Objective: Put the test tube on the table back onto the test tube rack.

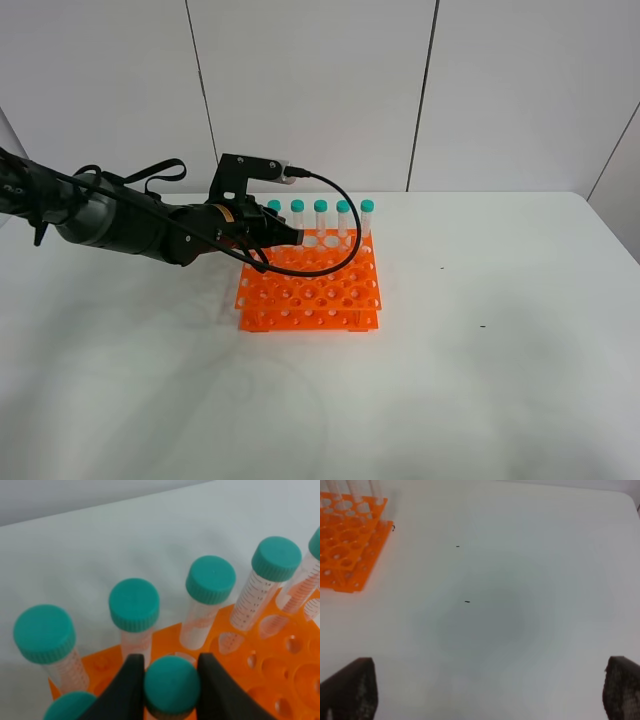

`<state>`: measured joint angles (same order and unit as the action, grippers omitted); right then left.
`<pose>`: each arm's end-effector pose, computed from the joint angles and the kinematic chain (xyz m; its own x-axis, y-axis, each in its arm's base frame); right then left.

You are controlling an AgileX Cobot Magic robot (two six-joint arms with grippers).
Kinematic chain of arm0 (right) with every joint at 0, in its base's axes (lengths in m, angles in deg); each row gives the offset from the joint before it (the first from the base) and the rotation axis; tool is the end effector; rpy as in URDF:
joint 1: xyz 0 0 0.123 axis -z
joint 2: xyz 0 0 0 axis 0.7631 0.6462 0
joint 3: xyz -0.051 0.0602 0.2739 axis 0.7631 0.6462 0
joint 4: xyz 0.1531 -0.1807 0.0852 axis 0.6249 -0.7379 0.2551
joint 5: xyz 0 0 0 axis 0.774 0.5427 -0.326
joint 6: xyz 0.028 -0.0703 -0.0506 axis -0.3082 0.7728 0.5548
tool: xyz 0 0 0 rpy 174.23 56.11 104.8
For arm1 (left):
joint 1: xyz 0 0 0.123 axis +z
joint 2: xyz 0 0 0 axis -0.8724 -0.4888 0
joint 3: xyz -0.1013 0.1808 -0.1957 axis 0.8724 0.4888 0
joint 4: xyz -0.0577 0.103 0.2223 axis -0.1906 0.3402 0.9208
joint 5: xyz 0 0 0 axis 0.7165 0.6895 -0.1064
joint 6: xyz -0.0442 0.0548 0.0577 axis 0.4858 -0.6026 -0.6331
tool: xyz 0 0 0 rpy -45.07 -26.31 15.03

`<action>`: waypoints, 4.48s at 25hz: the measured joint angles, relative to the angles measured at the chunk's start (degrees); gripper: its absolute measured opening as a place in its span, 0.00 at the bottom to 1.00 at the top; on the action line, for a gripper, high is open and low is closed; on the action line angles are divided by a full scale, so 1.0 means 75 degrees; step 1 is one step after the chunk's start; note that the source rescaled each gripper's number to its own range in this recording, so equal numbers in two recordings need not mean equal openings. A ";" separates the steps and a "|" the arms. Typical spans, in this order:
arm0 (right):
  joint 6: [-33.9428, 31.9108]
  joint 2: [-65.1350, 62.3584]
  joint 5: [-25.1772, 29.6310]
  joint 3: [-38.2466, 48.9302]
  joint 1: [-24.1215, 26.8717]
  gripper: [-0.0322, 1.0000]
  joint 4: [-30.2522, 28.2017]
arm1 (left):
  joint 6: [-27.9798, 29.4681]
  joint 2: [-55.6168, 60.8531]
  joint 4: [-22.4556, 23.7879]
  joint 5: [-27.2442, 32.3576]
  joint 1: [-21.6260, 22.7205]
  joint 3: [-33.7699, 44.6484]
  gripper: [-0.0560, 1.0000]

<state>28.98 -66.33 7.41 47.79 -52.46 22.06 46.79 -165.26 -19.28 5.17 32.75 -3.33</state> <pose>-0.0033 0.0031 0.2773 -0.4313 -0.0350 -0.9015 -0.0853 0.9963 0.0022 0.3663 -0.1922 0.1504 -0.4071 0.1613 -0.8990 0.4311 0.9017 -0.0335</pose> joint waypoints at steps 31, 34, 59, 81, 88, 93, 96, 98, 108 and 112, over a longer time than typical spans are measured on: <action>0.0000 0.0000 0.0000 0.0000 0.0000 1.00 0.0000 | 0.0122 0.3641 -0.0007 0.5481 0.0017 0.0000 0.91; 0.0000 0.0000 0.0000 0.0000 0.0000 1.00 0.0000 | 0.0381 0.3840 -0.0007 0.7459 0.0017 -0.0144 0.91; 0.0000 0.0000 0.0000 0.0000 0.0000 1.00 0.0000 | -0.0283 0.4679 0.0328 1.1316 0.3813 -0.0290 0.92; 0.0000 0.0000 0.0000 0.0000 0.0000 1.00 0.0000 | -0.0029 1.2940 0.0399 1.1076 0.3813 0.4151 0.92; 0.0000 0.0000 0.0000 0.0000 0.0000 1.00 0.0000 | 0.0002 1.4084 0.0399 1.1084 0.3813 0.4150 0.90; 0.0000 0.0000 0.0000 0.0000 0.0000 1.00 0.0000 | 0.0002 1.4567 0.0400 1.1085 0.3813 0.4176 0.90; 0.0000 0.0000 0.0000 0.0000 0.0000 1.00 0.0000 | 0.0002 1.5053 0.0400 1.1076 0.3813 0.4176 0.90; 0.0000 0.0000 0.0000 0.0000 0.0000 1.00 0.0000 | 0.0002 1.5222 0.0400 1.1085 0.3813 0.4176 0.90; 0.0000 0.0000 0.0000 0.0000 0.0000 1.00 0.0000 | 0.0002 1.5261 0.0400 1.1085 0.3813 0.4176 0.90; 0.0000 0.0000 0.0000 0.0000 0.0000 1.00 0.0000 | 0.0002 1.5261 0.0400 1.1085 0.3813 0.4176 0.90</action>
<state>28.98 -66.33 7.41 47.79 -52.46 22.06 46.80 -50.81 -16.27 88.31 61.34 27.99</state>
